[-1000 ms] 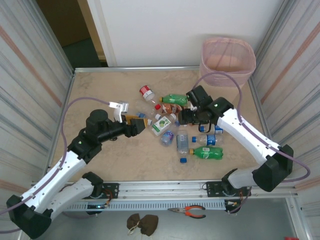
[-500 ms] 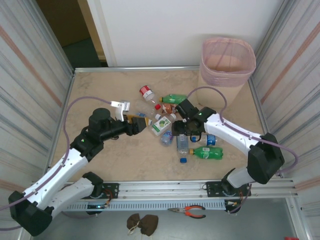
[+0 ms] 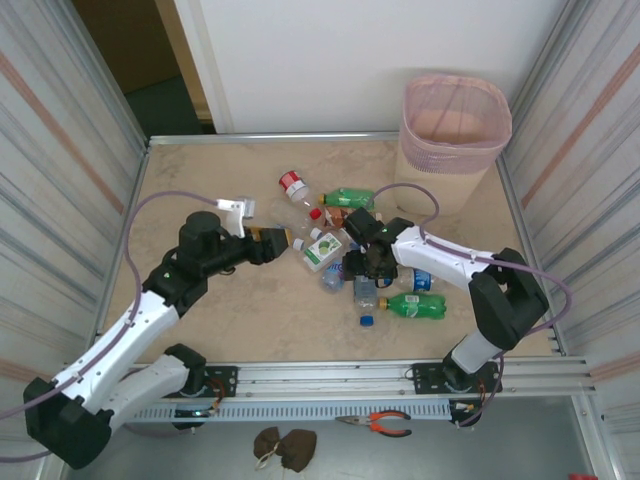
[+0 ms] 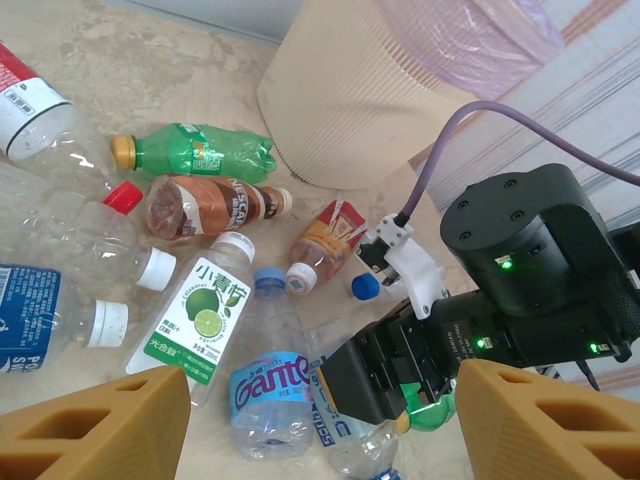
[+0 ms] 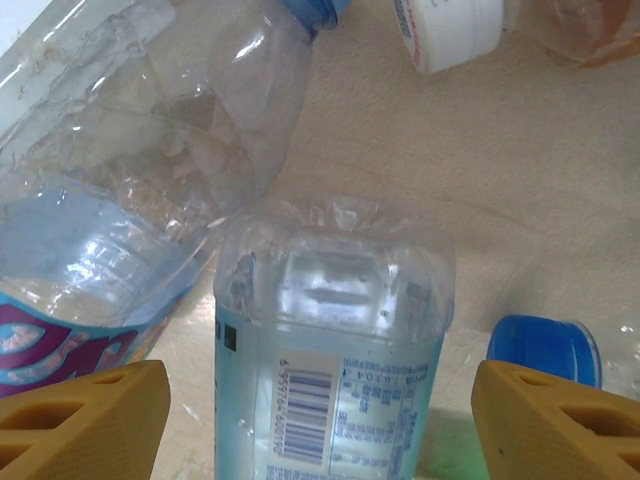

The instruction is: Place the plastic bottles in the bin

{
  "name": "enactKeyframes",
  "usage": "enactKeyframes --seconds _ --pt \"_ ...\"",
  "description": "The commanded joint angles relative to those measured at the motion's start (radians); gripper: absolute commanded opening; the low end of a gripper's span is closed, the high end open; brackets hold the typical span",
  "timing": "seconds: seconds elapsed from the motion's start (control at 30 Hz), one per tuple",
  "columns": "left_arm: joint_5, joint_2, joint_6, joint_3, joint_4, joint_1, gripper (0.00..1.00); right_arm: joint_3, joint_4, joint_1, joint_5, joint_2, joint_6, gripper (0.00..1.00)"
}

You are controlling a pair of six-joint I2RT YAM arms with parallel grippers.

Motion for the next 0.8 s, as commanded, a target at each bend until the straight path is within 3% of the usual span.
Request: enactKeyframes --seconds 0.0,0.77 --pt "-0.007 0.013 0.026 0.007 0.039 0.007 0.71 -0.004 0.007 -0.010 0.018 0.038 0.014 0.77" --pt "0.048 0.100 -0.037 -0.018 0.142 0.028 0.71 -0.034 0.055 -0.037 0.016 0.049 -0.015 0.62"
